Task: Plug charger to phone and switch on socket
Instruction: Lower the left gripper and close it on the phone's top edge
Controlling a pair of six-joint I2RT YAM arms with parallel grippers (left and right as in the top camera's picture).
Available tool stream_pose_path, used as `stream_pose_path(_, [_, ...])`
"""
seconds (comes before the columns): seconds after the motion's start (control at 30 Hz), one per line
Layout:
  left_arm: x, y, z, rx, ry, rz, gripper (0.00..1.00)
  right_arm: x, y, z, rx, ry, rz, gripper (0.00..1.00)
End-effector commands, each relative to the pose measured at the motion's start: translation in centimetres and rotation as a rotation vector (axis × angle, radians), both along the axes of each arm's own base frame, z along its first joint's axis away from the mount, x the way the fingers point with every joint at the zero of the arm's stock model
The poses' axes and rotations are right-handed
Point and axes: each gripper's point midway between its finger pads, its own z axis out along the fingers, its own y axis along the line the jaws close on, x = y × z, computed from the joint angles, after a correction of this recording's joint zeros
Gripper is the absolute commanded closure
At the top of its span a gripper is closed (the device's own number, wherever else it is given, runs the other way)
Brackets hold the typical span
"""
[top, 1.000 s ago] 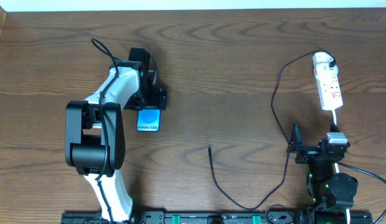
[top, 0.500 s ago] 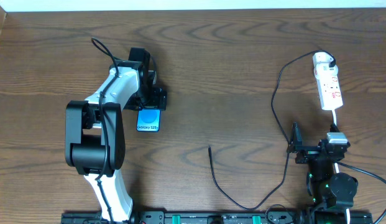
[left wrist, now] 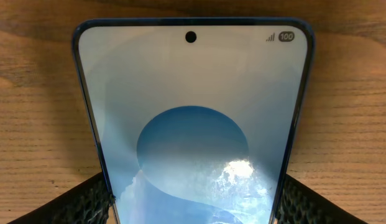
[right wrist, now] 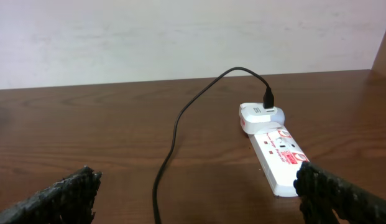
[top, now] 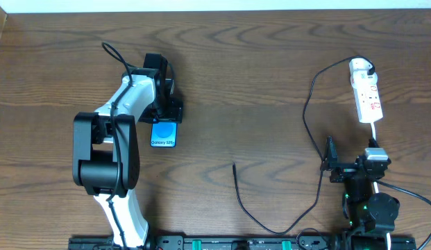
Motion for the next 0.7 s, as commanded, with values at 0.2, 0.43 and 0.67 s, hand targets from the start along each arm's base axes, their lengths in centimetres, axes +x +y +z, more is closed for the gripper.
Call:
stream_pose_path(0.2, [-1.08, -0.25, -0.80, -0.014, 0.036, 0.006, 0.25, 0.00, -0.15, -0.19, -0.012, 0.007, -0.007, 0.01])
stream_pose_path(0.43, [-1.08, -0.26, -0.80, -0.015, 0.036, 0.006, 0.28, 0.00, -0.15, -0.19, -0.012, 0.007, -0.007, 0.01])
stream_pose_path(0.67, [-1.10, -0.26, -0.80, -0.015, 0.037, 0.006, 0.12, 0.00, -0.15, -0.19, -0.012, 0.007, -0.007, 0.01])
